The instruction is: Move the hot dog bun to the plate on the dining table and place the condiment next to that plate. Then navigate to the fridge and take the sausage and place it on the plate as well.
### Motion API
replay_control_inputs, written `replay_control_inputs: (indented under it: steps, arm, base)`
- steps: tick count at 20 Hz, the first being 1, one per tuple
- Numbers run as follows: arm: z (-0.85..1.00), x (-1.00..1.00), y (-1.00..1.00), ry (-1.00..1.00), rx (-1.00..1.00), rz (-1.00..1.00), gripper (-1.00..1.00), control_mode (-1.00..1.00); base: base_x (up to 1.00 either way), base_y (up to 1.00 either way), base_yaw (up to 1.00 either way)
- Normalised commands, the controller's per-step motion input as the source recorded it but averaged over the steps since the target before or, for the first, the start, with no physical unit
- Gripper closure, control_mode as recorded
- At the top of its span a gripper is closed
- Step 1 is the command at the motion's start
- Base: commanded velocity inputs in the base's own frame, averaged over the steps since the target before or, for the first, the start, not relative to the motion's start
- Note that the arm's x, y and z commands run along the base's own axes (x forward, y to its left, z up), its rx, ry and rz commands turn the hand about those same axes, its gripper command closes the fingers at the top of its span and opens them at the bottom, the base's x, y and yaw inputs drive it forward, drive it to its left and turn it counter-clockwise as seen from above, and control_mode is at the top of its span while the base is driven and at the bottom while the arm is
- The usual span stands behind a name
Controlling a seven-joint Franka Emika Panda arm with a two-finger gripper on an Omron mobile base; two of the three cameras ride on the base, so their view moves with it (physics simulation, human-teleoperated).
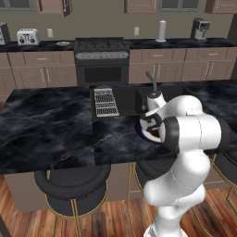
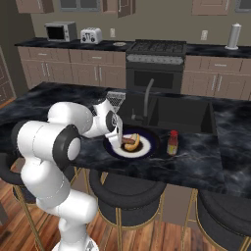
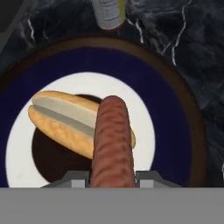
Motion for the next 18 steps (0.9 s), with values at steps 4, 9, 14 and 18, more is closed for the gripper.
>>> replay_control_inputs:
  steps: [4, 9, 14, 18]
  arm:
    - [-0.15, 0.17, 0.00, 0.00, 0.00, 0.00, 1.00, -1.00]
    - [-0.09, 0.29, -0.02, 0.00, 0.02, 0.00, 1.00, -1.00]
    - [-0.15, 0.27, 0.00, 0.00, 0.00, 0.00, -1.00, -1.00]
    - [-0.17, 0.16, -0.03, 0.00, 0.02, 0.00, -1.00, -1.00]
  base:
    - [0.00, 0.00, 0.00]
    - [0.00, 0.00, 0.00]
    - [0.00, 0.00, 0.00]
    - [0.00, 0.00, 0.00]
